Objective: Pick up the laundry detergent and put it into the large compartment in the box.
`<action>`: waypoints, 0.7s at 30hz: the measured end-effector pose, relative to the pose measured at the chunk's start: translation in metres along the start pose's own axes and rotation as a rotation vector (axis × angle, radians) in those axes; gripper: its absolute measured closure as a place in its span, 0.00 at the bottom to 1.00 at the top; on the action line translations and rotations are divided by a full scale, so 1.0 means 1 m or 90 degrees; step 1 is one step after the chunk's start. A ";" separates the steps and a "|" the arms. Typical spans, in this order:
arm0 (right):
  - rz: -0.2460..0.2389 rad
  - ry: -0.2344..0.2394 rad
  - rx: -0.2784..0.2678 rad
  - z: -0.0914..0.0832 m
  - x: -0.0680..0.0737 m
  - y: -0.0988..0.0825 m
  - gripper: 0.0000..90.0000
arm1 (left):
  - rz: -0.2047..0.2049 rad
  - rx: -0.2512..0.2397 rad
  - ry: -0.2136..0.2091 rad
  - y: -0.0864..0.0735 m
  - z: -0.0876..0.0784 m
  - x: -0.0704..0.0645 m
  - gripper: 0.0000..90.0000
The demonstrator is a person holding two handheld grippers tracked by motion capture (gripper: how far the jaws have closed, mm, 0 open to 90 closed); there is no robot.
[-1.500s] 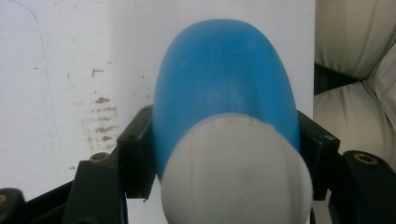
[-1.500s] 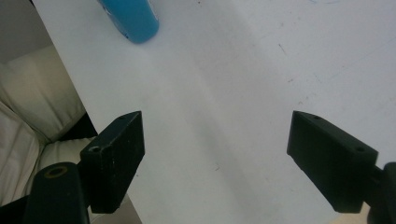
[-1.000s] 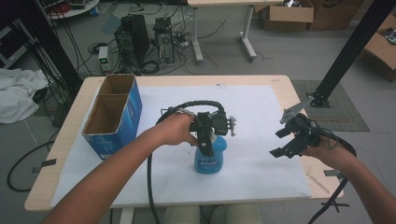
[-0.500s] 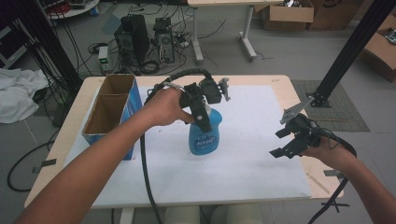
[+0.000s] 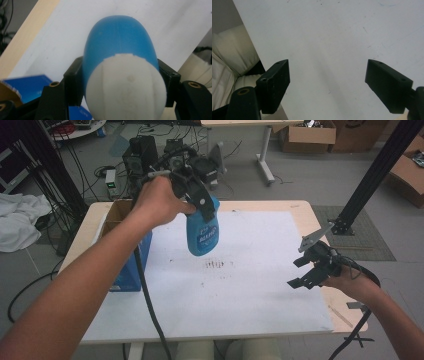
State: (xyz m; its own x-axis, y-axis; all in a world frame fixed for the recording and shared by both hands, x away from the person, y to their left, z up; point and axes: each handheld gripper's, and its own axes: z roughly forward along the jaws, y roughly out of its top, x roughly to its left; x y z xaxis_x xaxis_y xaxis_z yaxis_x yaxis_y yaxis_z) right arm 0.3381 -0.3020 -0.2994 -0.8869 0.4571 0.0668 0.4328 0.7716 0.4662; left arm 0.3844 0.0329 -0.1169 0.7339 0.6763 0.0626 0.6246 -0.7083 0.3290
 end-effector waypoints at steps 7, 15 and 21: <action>-0.006 0.001 -0.004 0.000 -0.001 0.005 0.22 | -0.129 -0.026 0.042 -0.003 -0.033 0.024 0.42; -0.020 0.004 -0.007 0.005 -0.004 0.008 0.22 | -0.262 -0.048 0.077 -0.020 -0.063 0.052 0.42; -0.029 0.003 -0.010 0.002 -0.005 0.011 0.23 | -0.332 -0.043 0.097 -0.036 -0.079 0.069 0.42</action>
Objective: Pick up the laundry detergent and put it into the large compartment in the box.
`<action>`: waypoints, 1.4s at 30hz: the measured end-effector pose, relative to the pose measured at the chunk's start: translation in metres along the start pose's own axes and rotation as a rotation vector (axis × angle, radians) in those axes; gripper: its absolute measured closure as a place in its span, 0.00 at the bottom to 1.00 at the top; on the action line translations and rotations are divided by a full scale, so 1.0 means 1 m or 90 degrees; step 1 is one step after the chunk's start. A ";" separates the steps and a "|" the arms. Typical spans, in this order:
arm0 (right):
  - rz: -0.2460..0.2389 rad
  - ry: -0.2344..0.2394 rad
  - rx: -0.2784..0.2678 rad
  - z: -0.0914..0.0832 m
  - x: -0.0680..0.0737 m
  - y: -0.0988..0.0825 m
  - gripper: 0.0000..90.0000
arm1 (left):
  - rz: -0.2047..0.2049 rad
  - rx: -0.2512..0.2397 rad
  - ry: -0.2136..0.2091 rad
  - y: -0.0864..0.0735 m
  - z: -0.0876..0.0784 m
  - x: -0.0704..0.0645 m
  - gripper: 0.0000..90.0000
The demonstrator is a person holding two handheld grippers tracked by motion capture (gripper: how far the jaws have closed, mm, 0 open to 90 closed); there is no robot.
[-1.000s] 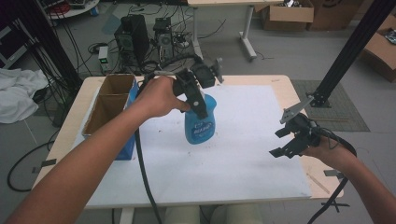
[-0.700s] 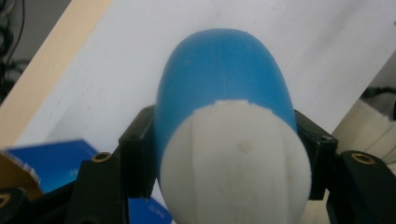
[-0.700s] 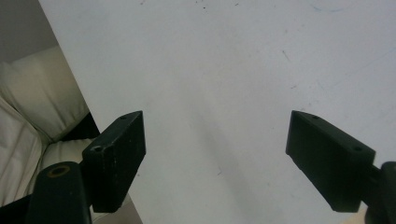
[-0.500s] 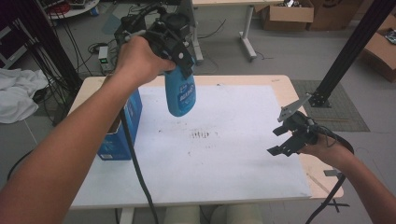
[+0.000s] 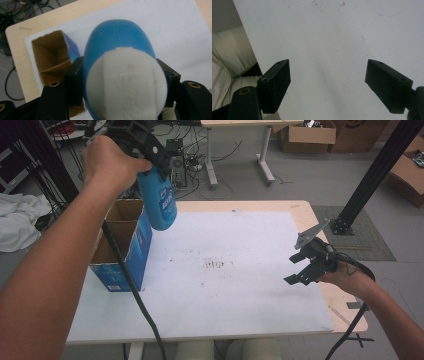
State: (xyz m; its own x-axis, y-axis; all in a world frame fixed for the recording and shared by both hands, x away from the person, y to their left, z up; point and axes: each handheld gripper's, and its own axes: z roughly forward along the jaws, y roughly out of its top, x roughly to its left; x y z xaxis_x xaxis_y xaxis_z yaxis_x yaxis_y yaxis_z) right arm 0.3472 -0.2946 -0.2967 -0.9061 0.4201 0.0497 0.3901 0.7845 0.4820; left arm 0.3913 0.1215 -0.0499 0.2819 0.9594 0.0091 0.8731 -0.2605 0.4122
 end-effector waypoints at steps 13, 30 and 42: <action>-0.005 -0.004 -0.010 -0.006 -0.001 -0.002 0.23 | -0.098 0.004 0.067 -0.013 -0.003 0.046 0.42; 0.005 -0.002 -0.005 -0.002 -0.007 -0.009 0.22 | -0.162 0.017 0.120 -0.036 0.034 0.086 0.42; 0.007 -0.002 -0.005 -0.001 -0.008 -0.008 0.22 | -0.156 0.041 0.124 -0.056 0.072 0.097 0.42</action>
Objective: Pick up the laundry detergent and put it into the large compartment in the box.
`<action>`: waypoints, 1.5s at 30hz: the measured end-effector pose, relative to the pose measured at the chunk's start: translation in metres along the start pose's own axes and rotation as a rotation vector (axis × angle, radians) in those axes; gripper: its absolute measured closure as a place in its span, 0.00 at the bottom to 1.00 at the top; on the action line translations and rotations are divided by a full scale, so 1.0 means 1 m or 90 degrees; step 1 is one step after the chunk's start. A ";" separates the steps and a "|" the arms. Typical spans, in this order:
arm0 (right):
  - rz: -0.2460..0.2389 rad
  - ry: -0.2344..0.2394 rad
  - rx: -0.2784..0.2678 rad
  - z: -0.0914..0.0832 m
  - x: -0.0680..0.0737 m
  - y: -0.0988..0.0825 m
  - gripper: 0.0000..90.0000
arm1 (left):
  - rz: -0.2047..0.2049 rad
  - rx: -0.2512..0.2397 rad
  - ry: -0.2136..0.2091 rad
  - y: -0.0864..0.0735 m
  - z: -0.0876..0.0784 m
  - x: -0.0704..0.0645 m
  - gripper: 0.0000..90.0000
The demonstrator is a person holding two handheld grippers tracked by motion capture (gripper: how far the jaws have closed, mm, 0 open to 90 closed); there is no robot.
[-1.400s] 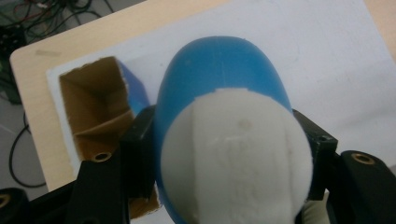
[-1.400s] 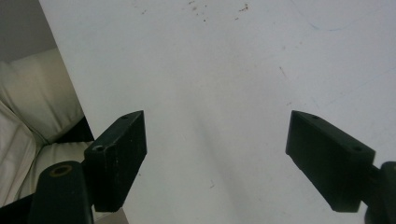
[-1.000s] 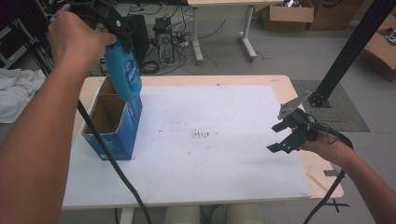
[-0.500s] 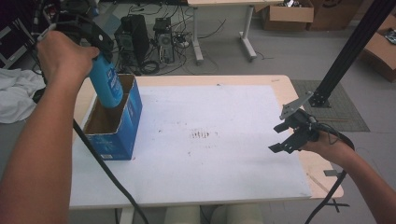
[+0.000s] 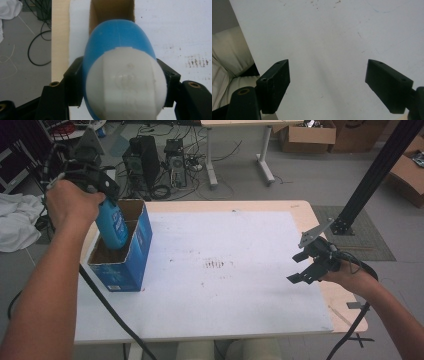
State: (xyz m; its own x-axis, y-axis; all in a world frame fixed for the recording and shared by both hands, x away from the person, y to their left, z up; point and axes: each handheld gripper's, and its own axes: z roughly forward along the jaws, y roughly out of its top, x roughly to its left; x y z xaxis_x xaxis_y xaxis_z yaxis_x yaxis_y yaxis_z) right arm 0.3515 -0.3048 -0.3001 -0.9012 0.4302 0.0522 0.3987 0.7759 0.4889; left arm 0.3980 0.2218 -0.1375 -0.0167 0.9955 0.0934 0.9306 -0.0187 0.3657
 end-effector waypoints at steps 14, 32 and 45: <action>0.008 0.004 0.003 0.004 -0.001 -0.003 0.22 | 0.020 0.037 -0.006 -0.019 0.063 0.002 0.42; 0.020 0.008 0.011 0.009 -0.003 -0.004 0.22 | 0.017 0.060 -0.020 -0.035 0.118 0.007 0.42; 0.026 0.012 0.016 0.013 -0.005 -0.004 0.23 | 0.033 0.082 -0.018 -0.039 0.138 0.006 0.42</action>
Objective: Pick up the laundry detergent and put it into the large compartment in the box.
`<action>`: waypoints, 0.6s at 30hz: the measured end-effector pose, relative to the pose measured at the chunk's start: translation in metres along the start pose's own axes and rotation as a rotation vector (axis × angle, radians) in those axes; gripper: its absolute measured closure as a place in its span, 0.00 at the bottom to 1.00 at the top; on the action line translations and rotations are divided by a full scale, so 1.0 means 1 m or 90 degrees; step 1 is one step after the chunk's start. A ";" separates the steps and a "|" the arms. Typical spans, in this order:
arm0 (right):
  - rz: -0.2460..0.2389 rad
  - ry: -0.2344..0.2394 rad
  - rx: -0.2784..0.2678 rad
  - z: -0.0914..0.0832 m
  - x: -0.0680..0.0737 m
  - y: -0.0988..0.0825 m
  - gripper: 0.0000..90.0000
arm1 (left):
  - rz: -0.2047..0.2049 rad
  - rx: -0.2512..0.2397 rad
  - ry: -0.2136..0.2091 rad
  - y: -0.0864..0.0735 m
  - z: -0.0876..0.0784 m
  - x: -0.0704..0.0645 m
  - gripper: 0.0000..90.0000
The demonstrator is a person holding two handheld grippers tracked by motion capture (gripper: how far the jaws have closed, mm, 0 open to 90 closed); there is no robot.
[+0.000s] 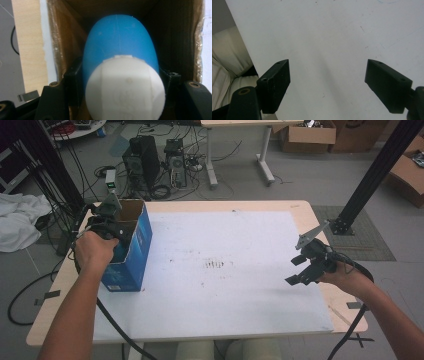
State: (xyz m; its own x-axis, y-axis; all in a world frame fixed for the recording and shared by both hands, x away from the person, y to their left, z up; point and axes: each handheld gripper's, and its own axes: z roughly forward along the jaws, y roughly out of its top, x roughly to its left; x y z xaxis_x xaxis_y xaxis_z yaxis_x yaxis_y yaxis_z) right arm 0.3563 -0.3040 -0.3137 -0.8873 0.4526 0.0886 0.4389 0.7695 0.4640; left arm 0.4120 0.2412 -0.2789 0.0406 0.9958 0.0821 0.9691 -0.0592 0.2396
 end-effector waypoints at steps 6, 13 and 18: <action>-0.003 0.002 0.001 0.001 0.000 0.001 0.23 | -0.006 0.002 -0.007 -0.001 0.001 0.003 0.42; -0.003 0.005 0.004 0.004 0.002 0.001 0.23 | -0.011 0.010 -0.022 -0.001 0.001 0.006 0.42; -0.006 0.006 0.005 0.003 0.002 0.001 0.23 | -0.014 0.007 -0.030 -0.001 0.001 0.009 0.41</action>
State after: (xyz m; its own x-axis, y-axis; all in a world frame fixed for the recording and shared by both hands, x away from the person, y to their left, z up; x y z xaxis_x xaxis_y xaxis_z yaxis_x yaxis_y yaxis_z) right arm 0.3553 -0.3005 -0.3157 -0.8926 0.4414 0.0919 0.4316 0.7776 0.4572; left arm 0.4113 0.2499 -0.2799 0.0306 0.9990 0.0314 0.9723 -0.0370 0.2307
